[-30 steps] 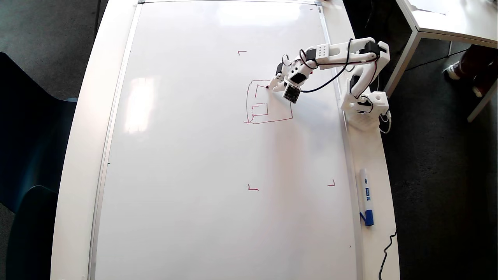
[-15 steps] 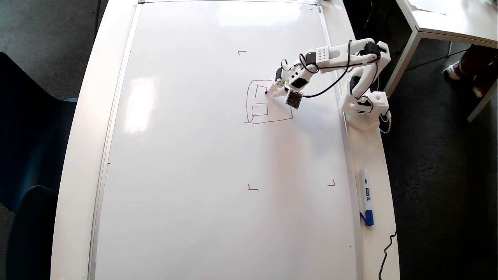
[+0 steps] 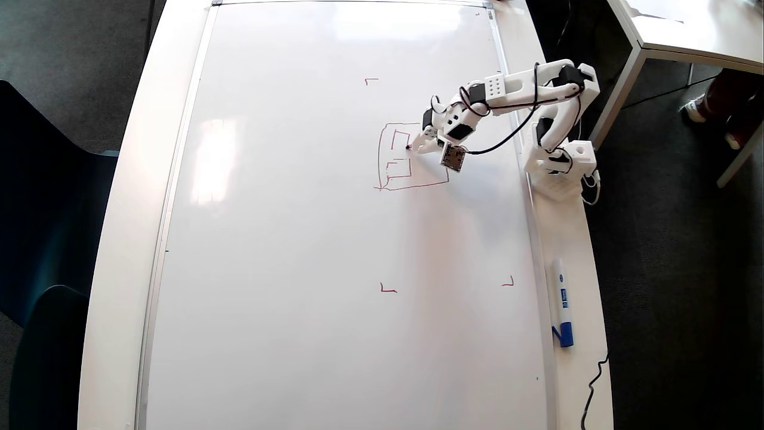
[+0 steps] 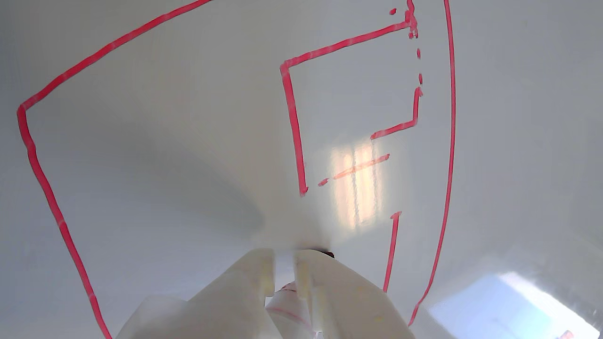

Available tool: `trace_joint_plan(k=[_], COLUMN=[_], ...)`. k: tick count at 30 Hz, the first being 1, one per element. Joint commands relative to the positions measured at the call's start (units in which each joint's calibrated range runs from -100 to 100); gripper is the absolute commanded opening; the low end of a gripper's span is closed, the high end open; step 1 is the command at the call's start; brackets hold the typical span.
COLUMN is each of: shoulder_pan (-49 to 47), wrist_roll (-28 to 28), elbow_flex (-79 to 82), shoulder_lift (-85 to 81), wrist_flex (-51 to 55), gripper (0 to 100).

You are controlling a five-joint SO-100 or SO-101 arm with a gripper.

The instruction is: Draw on a whiteboard a robot head using a pen attached to the gripper

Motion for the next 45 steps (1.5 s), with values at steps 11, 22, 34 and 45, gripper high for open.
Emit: trace_joint_plan(k=[11, 22, 34, 45], shoulder_pan=[-0.29, -0.22, -0.29, -0.29], wrist_roll=[-0.26, -0.32, -0.32, -0.21], elbow_flex=[-1.42, -6.50, -10.31, -9.77], shoulder_lift=[-1.29, 3.40, 6.51, 5.00], wrist_flex=[0.31, -0.30, -0.30, 0.49], gripper=[1, 1, 1, 1])
